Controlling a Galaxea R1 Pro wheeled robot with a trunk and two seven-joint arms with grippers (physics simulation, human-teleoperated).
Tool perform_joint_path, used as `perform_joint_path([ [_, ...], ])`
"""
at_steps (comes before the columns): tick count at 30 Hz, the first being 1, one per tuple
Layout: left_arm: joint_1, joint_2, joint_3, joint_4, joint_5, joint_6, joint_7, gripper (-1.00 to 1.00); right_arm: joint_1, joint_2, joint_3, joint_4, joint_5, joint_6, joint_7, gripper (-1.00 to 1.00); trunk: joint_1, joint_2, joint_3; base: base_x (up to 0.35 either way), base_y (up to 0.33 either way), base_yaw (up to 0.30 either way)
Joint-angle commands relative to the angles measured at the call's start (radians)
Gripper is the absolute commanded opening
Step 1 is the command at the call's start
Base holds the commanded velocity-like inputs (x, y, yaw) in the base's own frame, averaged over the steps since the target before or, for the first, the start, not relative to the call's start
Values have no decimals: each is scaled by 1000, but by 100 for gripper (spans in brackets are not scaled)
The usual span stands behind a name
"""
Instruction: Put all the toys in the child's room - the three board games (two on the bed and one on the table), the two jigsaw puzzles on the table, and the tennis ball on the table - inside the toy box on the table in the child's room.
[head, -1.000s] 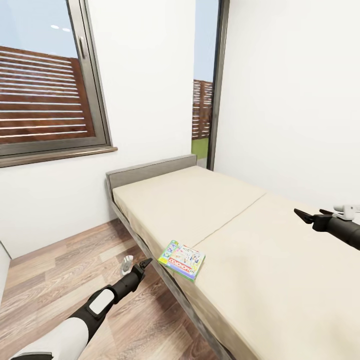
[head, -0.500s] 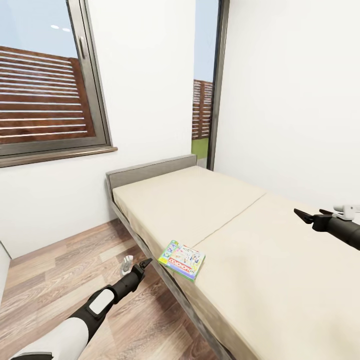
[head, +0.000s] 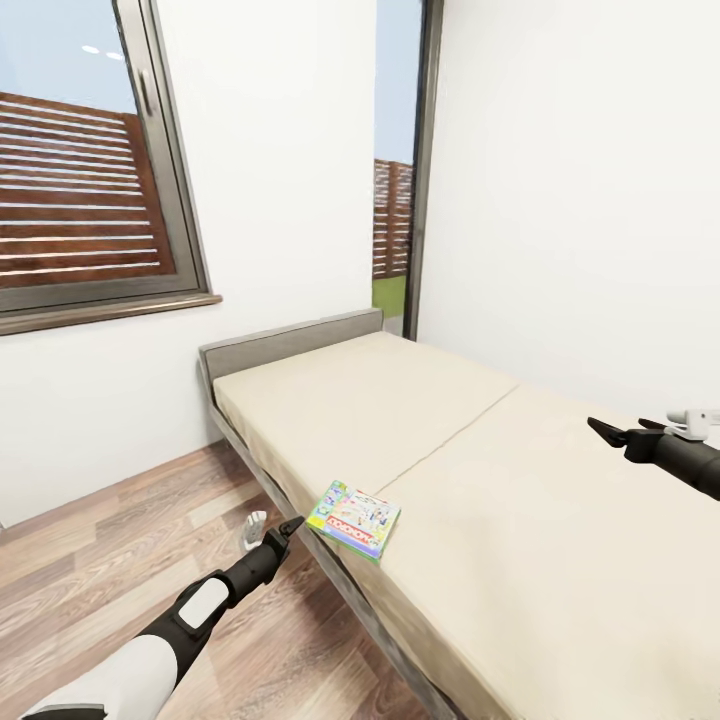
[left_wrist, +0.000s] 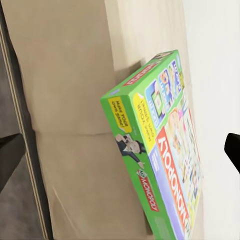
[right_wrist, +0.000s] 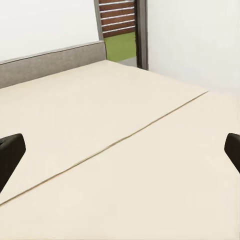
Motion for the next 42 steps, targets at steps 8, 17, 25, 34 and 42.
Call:
perform_joint_path([
  [8, 0, 0, 1, -1, 8, 9, -2, 100, -1, 0, -1, 0, -6, 7, 1, 100, 0, 0, -1, 0, 0, -27],
  [17, 0, 0, 1, -1, 8, 9, -2, 100, -1, 0, -1, 0, -6, 7, 1, 100, 0, 0, -1, 0, 0, -8],
  [25, 0, 0, 1, 0, 7, 9, -2, 100, 0, 0, -1, 0, -5, 7, 1, 100, 0, 0, -1, 0, 0, -15],
  [34, 0, 0, 1, -1, 8, 9, -2, 100, 0, 0, -1, 0, -5, 7, 1, 100, 0, 0, -1, 0, 0, -156],
  [42, 0, 0, 1, -1, 9, 9, -2, 100, 0, 0, -1, 0, -5, 7, 1, 100, 0, 0, -1, 0, 0, -175],
])
